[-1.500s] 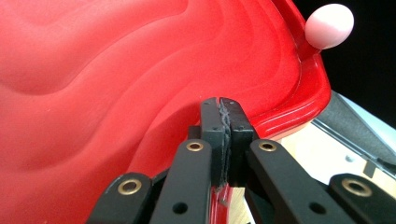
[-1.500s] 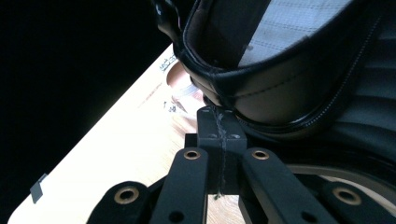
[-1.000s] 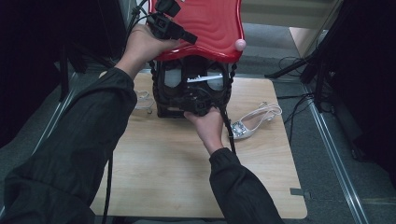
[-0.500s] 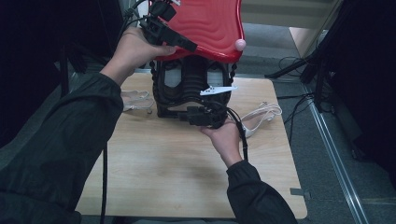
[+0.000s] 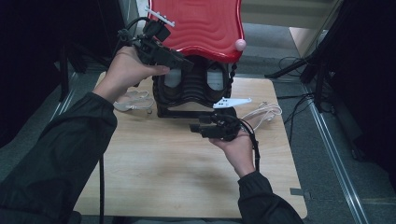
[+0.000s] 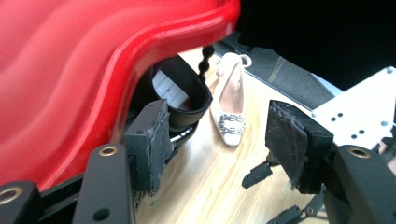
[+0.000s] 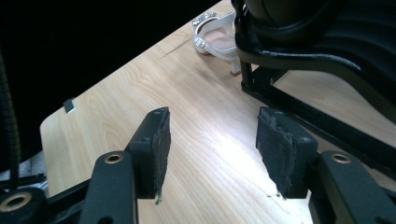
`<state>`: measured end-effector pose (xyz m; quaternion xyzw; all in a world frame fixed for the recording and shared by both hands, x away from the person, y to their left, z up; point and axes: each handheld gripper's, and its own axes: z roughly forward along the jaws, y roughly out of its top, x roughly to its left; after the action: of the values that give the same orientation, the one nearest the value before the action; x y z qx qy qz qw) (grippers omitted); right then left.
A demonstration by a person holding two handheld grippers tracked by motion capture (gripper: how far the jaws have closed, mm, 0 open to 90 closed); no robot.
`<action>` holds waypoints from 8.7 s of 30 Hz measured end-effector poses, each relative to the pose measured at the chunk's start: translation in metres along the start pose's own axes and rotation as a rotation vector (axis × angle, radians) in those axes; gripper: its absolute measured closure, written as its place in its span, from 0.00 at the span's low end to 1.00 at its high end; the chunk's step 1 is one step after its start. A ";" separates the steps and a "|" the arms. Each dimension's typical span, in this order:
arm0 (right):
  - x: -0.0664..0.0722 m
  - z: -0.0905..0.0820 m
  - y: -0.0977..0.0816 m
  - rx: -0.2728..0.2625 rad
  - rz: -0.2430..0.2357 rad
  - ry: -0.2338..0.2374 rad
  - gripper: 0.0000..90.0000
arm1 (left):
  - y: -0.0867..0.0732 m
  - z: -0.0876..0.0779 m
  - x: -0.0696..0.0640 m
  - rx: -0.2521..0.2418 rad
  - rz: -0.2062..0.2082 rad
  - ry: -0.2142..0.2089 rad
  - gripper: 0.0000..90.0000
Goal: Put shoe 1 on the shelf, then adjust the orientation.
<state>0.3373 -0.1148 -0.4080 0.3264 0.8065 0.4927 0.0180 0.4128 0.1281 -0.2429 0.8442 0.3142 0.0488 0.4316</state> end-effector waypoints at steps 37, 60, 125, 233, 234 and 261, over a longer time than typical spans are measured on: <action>-0.010 -0.025 -0.051 0.013 0.030 -0.018 0.45 | -0.134 0.037 0.003 0.036 -0.041 -0.034 0.43; -0.021 -0.032 -0.064 0.008 0.041 -0.018 0.45 | -0.208 0.031 0.029 0.044 -0.175 0.003 0.56; -0.025 -0.030 -0.083 0.043 0.088 -0.053 0.45 | -0.224 0.054 0.162 0.085 -0.396 0.241 1.00; -0.029 -0.019 -0.070 0.033 0.069 -0.037 0.44 | -0.260 -0.017 0.143 0.083 -0.585 0.350 0.96; -0.029 -0.018 -0.069 0.037 0.065 -0.036 0.44 | -0.262 -0.019 0.137 0.083 -0.588 0.339 0.96; -0.031 0.002 -0.055 0.050 0.038 -0.009 0.44 | -0.287 -0.019 0.055 0.040 -0.566 0.210 0.96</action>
<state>0.3350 -0.1465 -0.4627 0.3441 0.8121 0.4712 0.0040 0.3095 0.2964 -0.4597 0.7216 0.5809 0.0076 0.3766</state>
